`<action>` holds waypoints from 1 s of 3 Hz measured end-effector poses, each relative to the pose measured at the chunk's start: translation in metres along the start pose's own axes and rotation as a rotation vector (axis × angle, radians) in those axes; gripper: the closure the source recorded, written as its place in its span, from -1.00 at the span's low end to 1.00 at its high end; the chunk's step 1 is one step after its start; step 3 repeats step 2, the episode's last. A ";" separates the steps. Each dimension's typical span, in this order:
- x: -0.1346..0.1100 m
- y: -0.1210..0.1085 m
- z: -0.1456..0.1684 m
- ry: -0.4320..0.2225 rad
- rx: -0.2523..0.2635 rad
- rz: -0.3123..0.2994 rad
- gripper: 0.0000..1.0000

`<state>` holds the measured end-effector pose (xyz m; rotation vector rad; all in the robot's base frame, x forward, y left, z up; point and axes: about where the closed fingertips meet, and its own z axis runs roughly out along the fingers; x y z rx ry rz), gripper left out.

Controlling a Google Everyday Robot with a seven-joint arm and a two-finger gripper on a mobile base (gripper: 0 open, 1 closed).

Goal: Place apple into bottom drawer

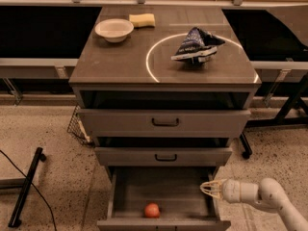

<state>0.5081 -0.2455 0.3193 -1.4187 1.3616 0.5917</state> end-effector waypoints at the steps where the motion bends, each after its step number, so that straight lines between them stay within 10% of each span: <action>1: -0.001 0.001 0.003 -0.004 -0.004 0.001 0.27; 2: 0.001 0.002 0.003 -0.015 -0.015 -0.013 -0.17; 3: 0.001 0.002 0.003 -0.015 -0.015 -0.013 -0.17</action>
Offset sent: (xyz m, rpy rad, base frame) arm -0.0015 -0.0049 -0.0051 0.0035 -0.0283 0.0455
